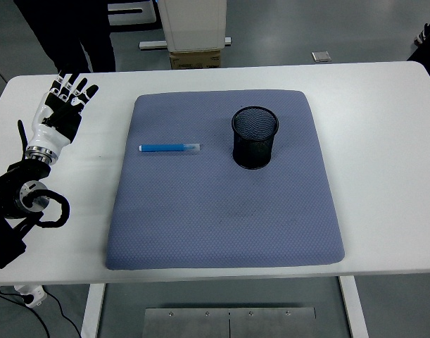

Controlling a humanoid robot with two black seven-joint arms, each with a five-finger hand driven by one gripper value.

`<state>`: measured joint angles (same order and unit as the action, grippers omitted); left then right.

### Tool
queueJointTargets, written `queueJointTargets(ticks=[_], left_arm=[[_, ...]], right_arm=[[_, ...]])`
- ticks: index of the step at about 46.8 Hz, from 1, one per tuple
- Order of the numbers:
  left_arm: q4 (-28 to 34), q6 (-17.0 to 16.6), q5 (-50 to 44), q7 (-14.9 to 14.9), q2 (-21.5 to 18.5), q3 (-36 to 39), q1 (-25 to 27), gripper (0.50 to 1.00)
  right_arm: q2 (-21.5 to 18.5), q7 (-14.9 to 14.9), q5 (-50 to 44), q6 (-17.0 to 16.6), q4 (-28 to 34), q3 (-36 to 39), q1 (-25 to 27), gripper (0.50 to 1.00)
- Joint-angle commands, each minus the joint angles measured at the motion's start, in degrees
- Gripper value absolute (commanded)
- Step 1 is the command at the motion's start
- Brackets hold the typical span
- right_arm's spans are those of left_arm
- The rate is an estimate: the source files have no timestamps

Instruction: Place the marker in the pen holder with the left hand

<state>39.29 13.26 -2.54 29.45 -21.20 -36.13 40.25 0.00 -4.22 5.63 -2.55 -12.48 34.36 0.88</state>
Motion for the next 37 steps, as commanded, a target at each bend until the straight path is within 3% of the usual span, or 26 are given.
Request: queueJointTargets(ticks=[1, 17, 24, 37], left_arm=[[0.0, 0.01, -0.01, -0.01, 0.02, 0.01, 0.0, 1.0], [0.0, -0.08, -1.76, -0.09, 0.98, 0.01, 0.0, 1.0], [0.0, 2.03, -2.47, -0.1, 1.34, 0.1, -0.53, 1.0], [-0.01, 2.56, -2.2, -0.1, 2.57, 0.1, -0.18, 1.0]], right_arm=[[0.0, 0.0, 0.0, 0.0, 0.0, 0.0, 0.0, 1.0], [0.0, 0.0, 0.0, 0.0, 0.0, 0.0, 0.0, 1.0], [0.0, 0.0, 0.0, 0.0, 0.0, 0.0, 0.0, 1.0], [0.0, 0.0, 0.0, 0.0, 0.0, 0.0, 0.0, 1.0]])
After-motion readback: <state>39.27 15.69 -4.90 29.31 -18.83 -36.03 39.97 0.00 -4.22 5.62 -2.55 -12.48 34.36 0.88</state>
